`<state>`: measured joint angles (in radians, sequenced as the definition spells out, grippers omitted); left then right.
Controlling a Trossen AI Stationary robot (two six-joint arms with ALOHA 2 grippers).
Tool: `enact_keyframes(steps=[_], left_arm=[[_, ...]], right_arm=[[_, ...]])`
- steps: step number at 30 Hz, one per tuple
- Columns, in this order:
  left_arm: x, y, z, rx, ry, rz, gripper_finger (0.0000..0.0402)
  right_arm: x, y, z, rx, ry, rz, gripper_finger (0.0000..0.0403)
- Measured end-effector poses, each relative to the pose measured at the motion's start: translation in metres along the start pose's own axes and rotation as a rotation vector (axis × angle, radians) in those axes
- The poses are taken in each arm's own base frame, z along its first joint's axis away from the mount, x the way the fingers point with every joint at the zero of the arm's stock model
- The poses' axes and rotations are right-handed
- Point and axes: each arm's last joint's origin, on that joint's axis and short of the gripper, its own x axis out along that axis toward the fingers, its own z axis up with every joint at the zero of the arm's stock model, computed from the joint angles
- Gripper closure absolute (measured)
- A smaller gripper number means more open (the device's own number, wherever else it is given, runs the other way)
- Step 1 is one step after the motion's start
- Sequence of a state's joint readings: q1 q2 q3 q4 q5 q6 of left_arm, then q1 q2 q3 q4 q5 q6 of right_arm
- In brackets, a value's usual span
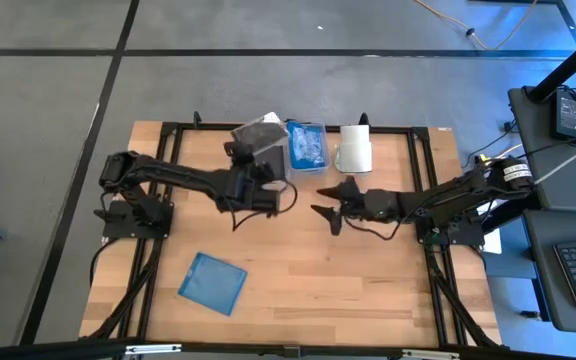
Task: Pick & place jewel cases by type
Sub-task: Put the black CD Case into the left transparent bin
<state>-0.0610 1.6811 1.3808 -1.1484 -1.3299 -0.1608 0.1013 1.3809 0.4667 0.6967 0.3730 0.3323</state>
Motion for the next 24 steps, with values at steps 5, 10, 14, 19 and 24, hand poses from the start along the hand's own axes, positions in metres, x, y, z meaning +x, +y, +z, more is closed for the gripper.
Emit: enact_keyframes(steps=[5,10,14,19,24], left_arm=[[-0.028,-0.003,0.003,0.014,-0.117,0.156,0.0370],[-0.048,-0.006,0.006,0.085,-0.179,0.199,0.0370],[-0.054,-0.007,0.013,0.136,-0.186,0.203,0.0370],[-0.056,-0.006,0.024,0.183,-0.182,0.208,0.0370],[-0.058,-0.004,0.033,0.225,-0.177,0.212,0.0370]], right_arm=[[0.000,0.006,0.021,0.034,-0.242,0.050,0.0130],[-0.006,0.004,0.044,0.099,-0.485,0.068,0.0130],[-0.006,0.004,0.059,0.169,-0.565,0.175,0.0130],[0.005,0.007,0.067,0.284,-0.473,0.230,0.0130],[0.009,0.008,0.076,0.401,-0.472,0.253,0.0130]])
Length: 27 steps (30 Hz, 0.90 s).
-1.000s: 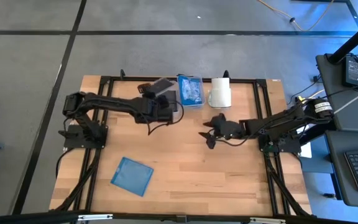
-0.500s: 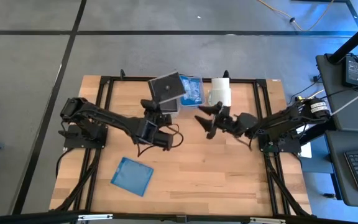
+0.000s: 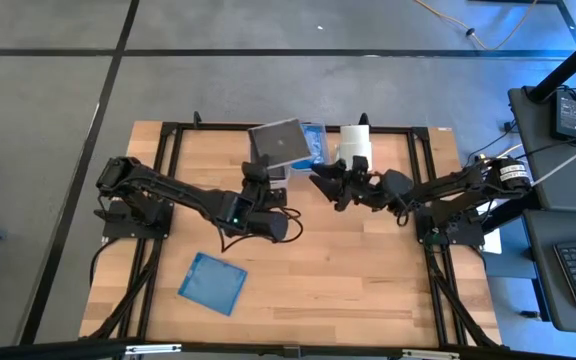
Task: Pick & place jewel cases by type
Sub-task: Put the black CD Case into the left transparent bin
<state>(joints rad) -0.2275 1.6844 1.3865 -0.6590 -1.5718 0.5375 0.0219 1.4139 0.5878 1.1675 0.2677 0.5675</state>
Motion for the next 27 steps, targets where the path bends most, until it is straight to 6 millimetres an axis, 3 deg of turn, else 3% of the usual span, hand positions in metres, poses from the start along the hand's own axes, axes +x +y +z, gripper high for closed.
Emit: enact_keyframes(steps=[9,12,17,27], left_arm=[[-0.004,0.008,0.011,0.123,-0.011,-0.001,0.0370],[-0.007,0.009,0.012,0.130,-0.020,0.000,0.0370],[-0.010,0.009,0.012,0.303,-0.027,0.003,0.0370],[-0.010,0.008,0.012,0.402,-0.029,0.002,0.0370]], right_arm=[[0.001,-0.012,-0.009,0.300,0.076,-0.137,0.0130],[0.001,-0.011,-0.007,0.302,0.046,-0.130,0.0130],[0.001,-0.006,-0.001,0.326,0.023,-0.039,0.0130],[0.001,-0.009,-0.005,0.337,0.061,-0.084,0.0130]])
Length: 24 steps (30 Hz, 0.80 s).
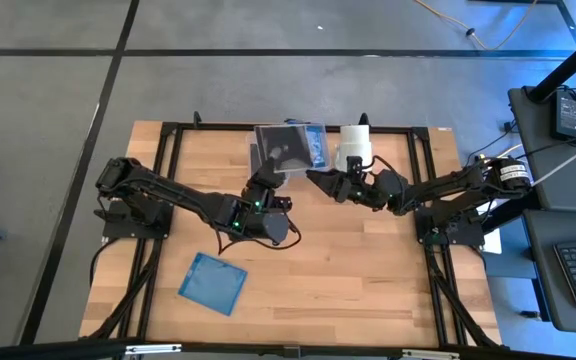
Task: Pick & place jewel cases by type
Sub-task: Put the black CD Case into the left transparent bin
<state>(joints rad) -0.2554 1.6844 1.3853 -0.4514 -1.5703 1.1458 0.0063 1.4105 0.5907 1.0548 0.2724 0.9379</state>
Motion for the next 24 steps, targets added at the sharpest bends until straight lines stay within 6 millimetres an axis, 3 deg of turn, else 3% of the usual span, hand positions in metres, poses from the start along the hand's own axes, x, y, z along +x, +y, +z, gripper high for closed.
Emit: enact_keyframes(steps=[10,24], left_arm=[[-0.004,0.001,0.001,-0.006,-0.012,0.004,0.0370],[-0.012,0.001,0.001,-0.002,-0.031,0.012,0.0370]], right_arm=[[0.003,-0.010,0.009,0.014,-0.021,-0.044,0.0141],[0.005,-0.013,0.013,0.033,0.107,0.039,0.0268]])
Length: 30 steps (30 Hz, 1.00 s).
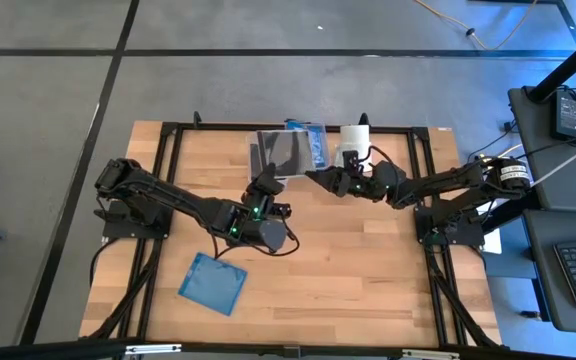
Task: Pick & place jewel cases by type
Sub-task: Put the black CD Case into the left transparent bin
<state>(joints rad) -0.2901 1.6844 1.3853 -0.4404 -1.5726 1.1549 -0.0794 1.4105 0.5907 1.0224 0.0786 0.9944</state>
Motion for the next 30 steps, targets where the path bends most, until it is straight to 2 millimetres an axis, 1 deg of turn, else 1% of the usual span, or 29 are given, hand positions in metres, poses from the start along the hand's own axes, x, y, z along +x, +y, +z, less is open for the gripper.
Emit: enact_keyframes(steps=[3,7,14,21,30], left_arm=[[-0.001,0.000,0.000,-0.001,-0.001,0.001,0.0370],[-0.006,0.000,0.000,0.000,-0.011,0.008,0.0370],[-0.020,0.000,0.001,0.004,-0.045,0.022,0.0370],[-0.027,0.000,0.001,0.004,-0.076,0.023,0.0370],[-0.042,0.000,0.001,-0.004,-0.116,0.035,0.0370]], right_arm=[[0.000,0.000,0.000,-0.003,0.030,0.019,0.0284],[0.000,-0.001,0.002,-0.008,0.043,0.030,0.0294],[0.000,-0.001,0.003,-0.004,0.093,0.072,0.0293],[0.000,0.000,0.002,0.062,0.156,0.107,0.0293],[0.000,0.001,0.001,0.065,0.213,0.143,0.0293]])
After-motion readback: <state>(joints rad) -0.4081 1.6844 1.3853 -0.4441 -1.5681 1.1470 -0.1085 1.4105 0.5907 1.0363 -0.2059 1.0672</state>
